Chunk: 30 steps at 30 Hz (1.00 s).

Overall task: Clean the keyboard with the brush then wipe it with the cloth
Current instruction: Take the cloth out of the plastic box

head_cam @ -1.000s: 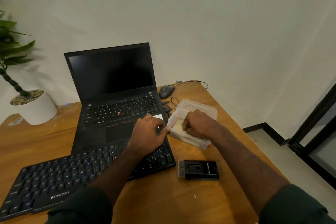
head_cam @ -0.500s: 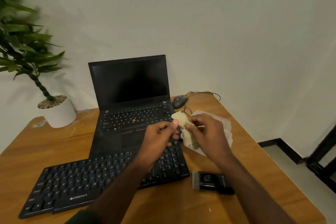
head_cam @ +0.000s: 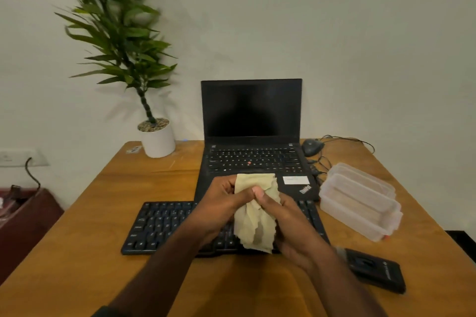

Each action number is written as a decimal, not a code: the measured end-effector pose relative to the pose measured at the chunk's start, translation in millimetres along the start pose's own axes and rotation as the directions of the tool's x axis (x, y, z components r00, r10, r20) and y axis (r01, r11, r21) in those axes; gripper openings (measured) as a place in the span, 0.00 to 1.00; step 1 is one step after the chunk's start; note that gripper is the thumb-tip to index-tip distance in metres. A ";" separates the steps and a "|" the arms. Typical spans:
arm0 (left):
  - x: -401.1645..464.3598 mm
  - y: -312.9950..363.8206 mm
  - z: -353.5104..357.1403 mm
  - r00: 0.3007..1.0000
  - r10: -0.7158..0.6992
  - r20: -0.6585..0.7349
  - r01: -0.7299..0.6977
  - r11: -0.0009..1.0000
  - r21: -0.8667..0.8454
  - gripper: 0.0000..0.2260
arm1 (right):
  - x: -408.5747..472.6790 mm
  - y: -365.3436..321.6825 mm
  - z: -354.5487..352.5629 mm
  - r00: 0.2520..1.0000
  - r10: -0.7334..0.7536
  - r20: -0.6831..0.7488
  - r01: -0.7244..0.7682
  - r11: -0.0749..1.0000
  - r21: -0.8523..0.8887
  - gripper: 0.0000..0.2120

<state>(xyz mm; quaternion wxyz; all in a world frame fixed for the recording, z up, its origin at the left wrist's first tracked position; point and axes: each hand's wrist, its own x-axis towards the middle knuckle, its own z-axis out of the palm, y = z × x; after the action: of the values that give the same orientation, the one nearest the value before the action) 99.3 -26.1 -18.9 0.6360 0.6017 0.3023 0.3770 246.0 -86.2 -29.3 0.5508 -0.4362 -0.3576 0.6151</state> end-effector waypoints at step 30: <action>-48.7 -46.4 -48.5 0.771 0.579 -0.267 -0.048 0.470 0.882 0.10 | 22.4 35.2 71.6 0.977 -0.002 -0.211 0.060 0.961 0.271 0.10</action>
<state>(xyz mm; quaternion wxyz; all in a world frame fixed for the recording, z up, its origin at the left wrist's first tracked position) 38.1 -40.7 -72.9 0.0717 0.7451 0.4857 0.4515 166.2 -65.9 -38.8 0.6502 -0.4119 -0.2156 0.6009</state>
